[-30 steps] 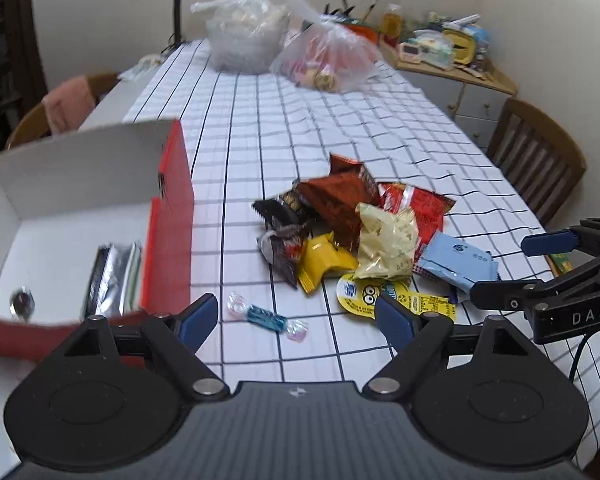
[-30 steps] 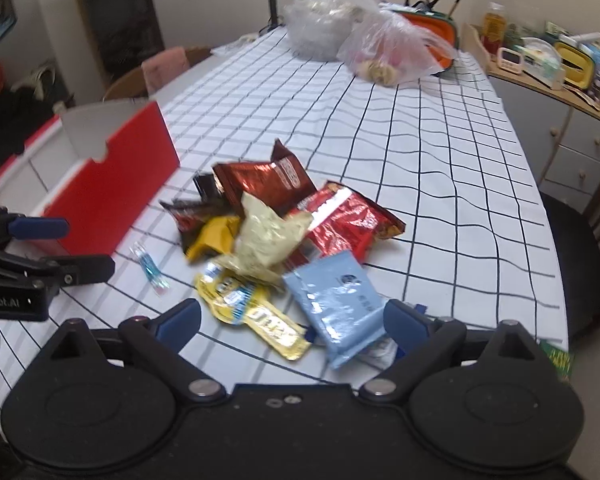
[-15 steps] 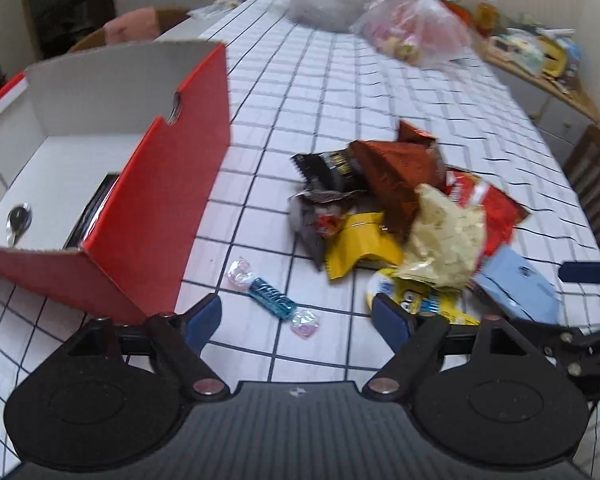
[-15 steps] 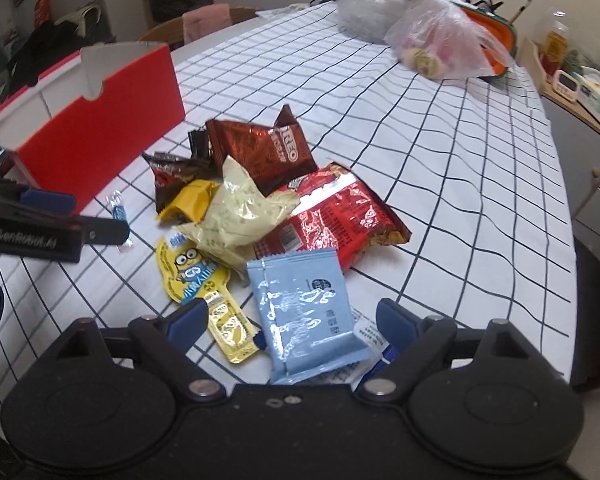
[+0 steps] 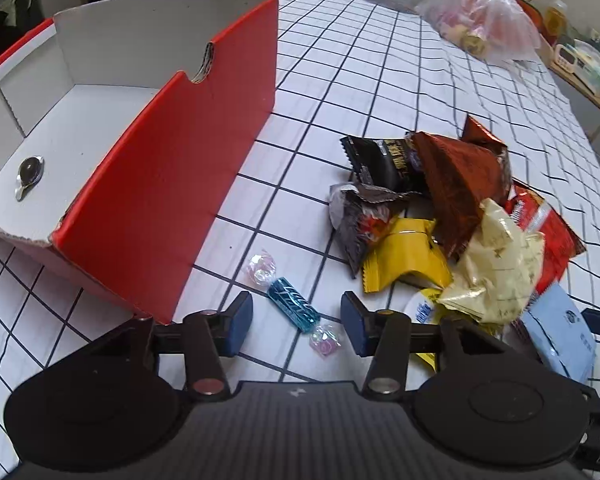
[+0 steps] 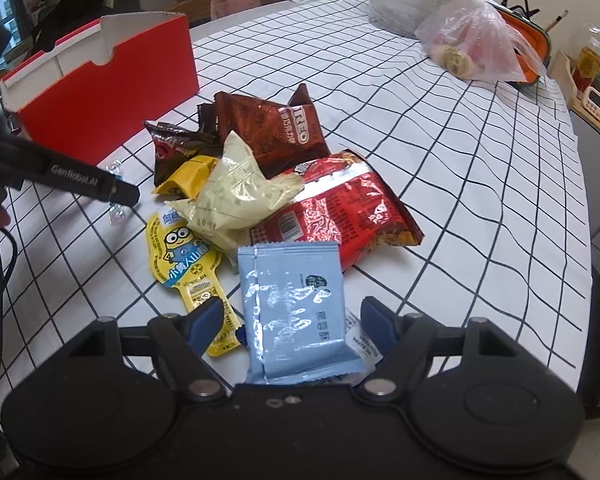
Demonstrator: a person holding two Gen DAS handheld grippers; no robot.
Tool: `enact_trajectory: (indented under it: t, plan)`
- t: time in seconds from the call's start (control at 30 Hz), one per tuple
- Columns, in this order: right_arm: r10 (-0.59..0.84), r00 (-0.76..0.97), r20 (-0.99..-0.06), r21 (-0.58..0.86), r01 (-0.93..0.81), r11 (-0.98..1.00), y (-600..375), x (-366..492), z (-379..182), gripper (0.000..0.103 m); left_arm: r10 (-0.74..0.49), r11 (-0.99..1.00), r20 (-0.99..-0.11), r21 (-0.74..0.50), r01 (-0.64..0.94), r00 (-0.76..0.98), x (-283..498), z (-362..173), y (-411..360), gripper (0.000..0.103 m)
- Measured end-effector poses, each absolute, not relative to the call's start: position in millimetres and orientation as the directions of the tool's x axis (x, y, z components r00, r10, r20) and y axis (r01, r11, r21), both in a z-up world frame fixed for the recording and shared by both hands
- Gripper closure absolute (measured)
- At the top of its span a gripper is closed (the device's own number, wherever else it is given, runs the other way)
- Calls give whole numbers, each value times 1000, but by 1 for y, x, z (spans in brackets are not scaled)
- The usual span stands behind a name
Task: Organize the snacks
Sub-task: 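Grasp the blue-wrapped candy with the left gripper while the right grasps the blue packet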
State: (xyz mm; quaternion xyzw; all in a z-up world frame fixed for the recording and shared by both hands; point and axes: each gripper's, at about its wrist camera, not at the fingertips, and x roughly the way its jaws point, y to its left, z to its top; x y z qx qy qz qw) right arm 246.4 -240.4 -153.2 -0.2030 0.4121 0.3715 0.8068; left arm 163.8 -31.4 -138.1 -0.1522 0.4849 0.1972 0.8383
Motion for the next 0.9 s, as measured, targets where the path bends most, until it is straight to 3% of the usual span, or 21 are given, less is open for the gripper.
enact_trajectory:
  t: [0.13, 0.4, 0.57, 0.9]
  plan:
    - [439, 379, -814, -17, -772, 636, -240, 246, -154, 33, 196, 874, -871, -53, -483, 451, 166, -138, -31, 61]
    - [431, 398, -810, -30, -761, 647, -242, 246, -152, 50, 221, 880, -864, -23, -474, 452, 165, -139, -35, 88]
    - [422, 411, -808, -45, -757, 652, -242, 242, -152, 57, 208, 894, -860, -27, -447, 467, 162, -139, -35, 90]
    - [431, 425, -796, -1, -713, 701, -253, 234, -138, 57, 155, 911, -856, -69, -406, 493, 151, -134, -35, 91]
